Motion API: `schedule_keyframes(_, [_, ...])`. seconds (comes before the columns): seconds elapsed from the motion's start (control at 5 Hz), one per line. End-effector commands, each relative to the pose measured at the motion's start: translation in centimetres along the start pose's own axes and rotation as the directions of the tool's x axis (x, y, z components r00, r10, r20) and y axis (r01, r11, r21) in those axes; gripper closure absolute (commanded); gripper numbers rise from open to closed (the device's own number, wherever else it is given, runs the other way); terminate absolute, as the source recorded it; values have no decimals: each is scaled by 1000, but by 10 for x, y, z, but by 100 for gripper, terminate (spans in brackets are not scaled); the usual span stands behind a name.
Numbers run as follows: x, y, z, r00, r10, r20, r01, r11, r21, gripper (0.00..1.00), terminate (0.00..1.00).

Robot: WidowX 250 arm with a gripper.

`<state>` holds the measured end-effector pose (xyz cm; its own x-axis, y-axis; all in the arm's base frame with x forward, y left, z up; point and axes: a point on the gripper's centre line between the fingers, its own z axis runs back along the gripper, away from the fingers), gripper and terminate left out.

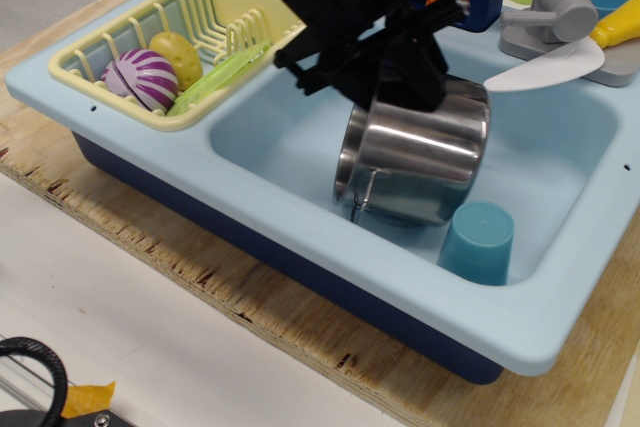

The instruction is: Flip pot upright which is in sink

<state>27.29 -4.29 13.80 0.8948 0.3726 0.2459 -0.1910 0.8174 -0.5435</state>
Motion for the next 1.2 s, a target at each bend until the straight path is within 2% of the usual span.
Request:
schedule_keyframes(0.0, [8,-2,-2,982,-182,-43,186,974,130,100,0])
schedule_keyframes(0.2, [19,-10,0,958,-279,-67,287,935,209,100,0])
schedule_keyframes(0.4, [21,-10,-1,954,-290,-82,301,930,210,100,0])
schedule_keyframes(0.6, [19,-11,-10,948,-293,-125,311,936,163,0,0])
schedule_keyframes(0.8, [19,-11,-10,948,-293,-125,311,936,163,0,0])
schedule_keyframes(1.0, [19,-11,-10,948,-293,-125,311,936,163,0,100])
